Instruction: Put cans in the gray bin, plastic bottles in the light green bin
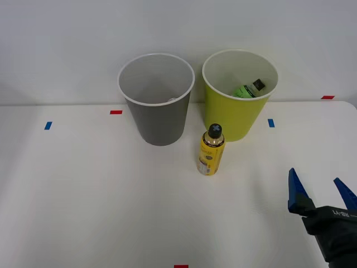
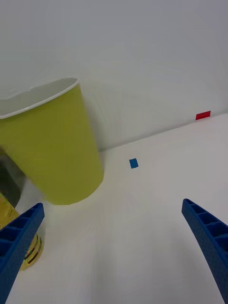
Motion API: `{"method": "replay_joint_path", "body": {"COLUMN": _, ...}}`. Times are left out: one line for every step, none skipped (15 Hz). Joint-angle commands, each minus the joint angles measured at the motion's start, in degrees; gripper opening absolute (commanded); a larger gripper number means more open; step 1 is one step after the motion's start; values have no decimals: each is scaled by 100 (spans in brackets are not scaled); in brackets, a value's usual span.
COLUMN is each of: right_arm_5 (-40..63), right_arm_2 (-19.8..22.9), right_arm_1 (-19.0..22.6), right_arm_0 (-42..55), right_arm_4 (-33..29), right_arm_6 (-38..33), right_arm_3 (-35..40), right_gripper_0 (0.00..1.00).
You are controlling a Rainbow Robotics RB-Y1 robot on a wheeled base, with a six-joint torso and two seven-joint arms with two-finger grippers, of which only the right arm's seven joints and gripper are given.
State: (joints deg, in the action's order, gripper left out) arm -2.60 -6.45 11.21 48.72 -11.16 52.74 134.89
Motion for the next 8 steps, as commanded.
{"method": "replay_joint_path", "body": {"right_arm_5": -1410, "right_arm_2": 21, "right_arm_1": -93, "right_arm_0": 14, "right_arm_4": 105, "right_arm_6": -141, "right_arm_3": -965, "right_gripper_0": 100}}
{"method": "replay_joint_path", "body": {"right_arm_5": -1770, "right_arm_2": 21, "right_arm_1": -101, "right_arm_0": -12, "right_arm_4": 202, "right_arm_6": -158, "right_arm_3": -1219, "right_gripper_0": 100}}
{"method": "replay_joint_path", "body": {"right_arm_5": -2104, "right_arm_2": -31, "right_arm_1": -101, "right_arm_0": -12, "right_arm_4": 281, "right_arm_6": -132, "right_arm_3": -1422, "right_gripper_0": 100}}
{"method": "replay_joint_path", "body": {"right_arm_5": -2341, "right_arm_2": -84, "right_arm_1": -110, "right_arm_0": 41, "right_arm_4": 246, "right_arm_6": -88, "right_arm_3": -1536, "right_gripper_0": 100}}
{"method": "replay_joint_path", "body": {"right_arm_5": -2491, "right_arm_2": -154, "right_arm_1": -110, "right_arm_0": 102, "right_arm_4": 237, "right_arm_6": -44, "right_arm_3": -1589, "right_gripper_0": 100}}
{"method": "replay_joint_path", "body": {"right_arm_5": -2631, "right_arm_2": -181, "right_arm_1": -101, "right_arm_0": 225, "right_arm_4": 210, "right_arm_6": 35, "right_arm_3": -1606, "right_gripper_0": 100}}
{"method": "replay_joint_path", "body": {"right_arm_5": -2728, "right_arm_2": -207, "right_arm_1": -49, "right_arm_0": 331, "right_arm_4": 193, "right_arm_6": 290, "right_arm_3": -1606, "right_gripper_0": 100}}
{"method": "replay_joint_path", "body": {"right_arm_5": -2789, "right_arm_2": -207, "right_arm_1": -40, "right_arm_0": 410, "right_arm_4": 263, "right_arm_6": 606, "right_arm_3": -1615, "right_gripper_0": 100}}
